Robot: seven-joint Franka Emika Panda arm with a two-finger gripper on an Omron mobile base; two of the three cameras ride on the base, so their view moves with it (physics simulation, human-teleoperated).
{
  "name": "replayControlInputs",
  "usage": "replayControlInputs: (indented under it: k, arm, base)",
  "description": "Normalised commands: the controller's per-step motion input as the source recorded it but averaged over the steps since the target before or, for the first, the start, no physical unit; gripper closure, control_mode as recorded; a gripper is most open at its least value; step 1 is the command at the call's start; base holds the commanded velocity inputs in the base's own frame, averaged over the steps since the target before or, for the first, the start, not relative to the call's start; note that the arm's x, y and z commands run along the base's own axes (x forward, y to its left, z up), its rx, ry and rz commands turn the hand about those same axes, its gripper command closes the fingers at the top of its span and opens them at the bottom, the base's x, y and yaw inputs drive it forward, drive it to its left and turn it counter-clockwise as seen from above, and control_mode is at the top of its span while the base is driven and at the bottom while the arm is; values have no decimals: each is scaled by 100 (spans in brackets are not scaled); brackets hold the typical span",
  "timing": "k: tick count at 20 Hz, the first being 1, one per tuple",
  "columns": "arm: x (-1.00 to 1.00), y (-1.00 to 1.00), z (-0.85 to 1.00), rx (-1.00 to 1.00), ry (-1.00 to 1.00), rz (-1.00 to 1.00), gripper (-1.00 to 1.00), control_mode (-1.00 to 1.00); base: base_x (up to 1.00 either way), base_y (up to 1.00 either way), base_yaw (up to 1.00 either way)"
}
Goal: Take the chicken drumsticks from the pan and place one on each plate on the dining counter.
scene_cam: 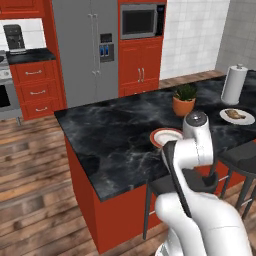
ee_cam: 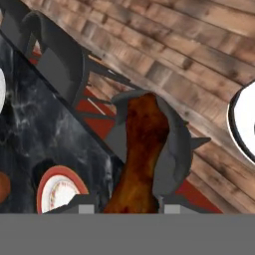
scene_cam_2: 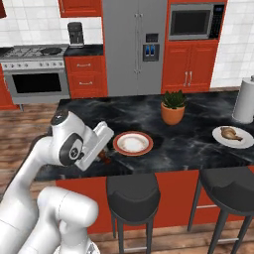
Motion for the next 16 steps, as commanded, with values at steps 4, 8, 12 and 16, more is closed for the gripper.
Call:
replayControlInputs:
  k: [4,8,12,16]
  arm:
    - [84,-60,0,8,18,0,100,-100]
    - [97,-38,1,6,27,0,100,-100]
    - [99,-19,0,3,32,0,100,-100]
    - [100,-3,-8,0,26,1,100,-100]
  base:
    - [0,0,0]
    - [0,0,0]
    - [0,0,0]
    - [0,0,0]
